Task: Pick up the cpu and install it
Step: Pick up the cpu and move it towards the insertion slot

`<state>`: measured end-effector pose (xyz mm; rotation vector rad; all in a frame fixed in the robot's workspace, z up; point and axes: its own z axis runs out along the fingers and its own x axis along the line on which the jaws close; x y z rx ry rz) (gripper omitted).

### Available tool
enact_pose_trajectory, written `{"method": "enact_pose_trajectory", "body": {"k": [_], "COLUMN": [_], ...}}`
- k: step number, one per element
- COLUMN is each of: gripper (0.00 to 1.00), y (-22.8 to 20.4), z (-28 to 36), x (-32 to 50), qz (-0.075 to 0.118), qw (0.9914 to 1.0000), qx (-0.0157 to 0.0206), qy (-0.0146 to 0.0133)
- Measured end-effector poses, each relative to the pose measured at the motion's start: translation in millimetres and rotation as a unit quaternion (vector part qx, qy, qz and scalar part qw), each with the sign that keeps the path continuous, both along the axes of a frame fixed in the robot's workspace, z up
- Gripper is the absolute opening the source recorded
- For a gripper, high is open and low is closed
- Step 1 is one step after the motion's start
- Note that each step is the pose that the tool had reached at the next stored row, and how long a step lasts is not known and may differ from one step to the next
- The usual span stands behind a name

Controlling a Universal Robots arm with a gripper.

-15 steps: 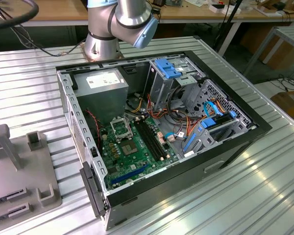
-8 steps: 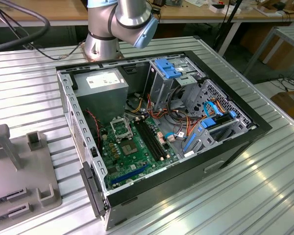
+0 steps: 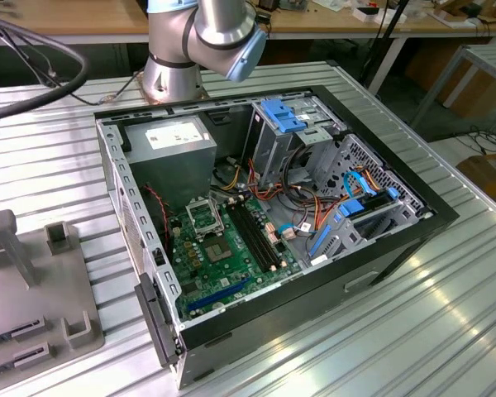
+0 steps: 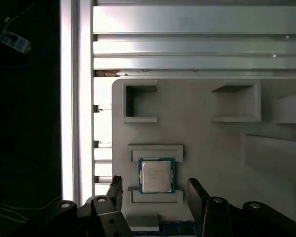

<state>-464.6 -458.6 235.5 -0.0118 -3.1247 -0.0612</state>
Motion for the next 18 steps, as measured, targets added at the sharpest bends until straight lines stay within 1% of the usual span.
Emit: {"method": "enact_pose_trajectory", "body": {"k": [2,4,18], "gripper": [0.64,0.64,0.64], "y": [-0.1,0.0,-0.1], "z": [-4.1,-7.3,-8.5], "x": [1.2,2.0,2.0], "qz": [0.0,0.0,0.0], "qw": [1.0,1.0,1.0], "qx": [-0.0008,-0.0029,-0.0029], "qy": [0.0,0.0,0.0]}}
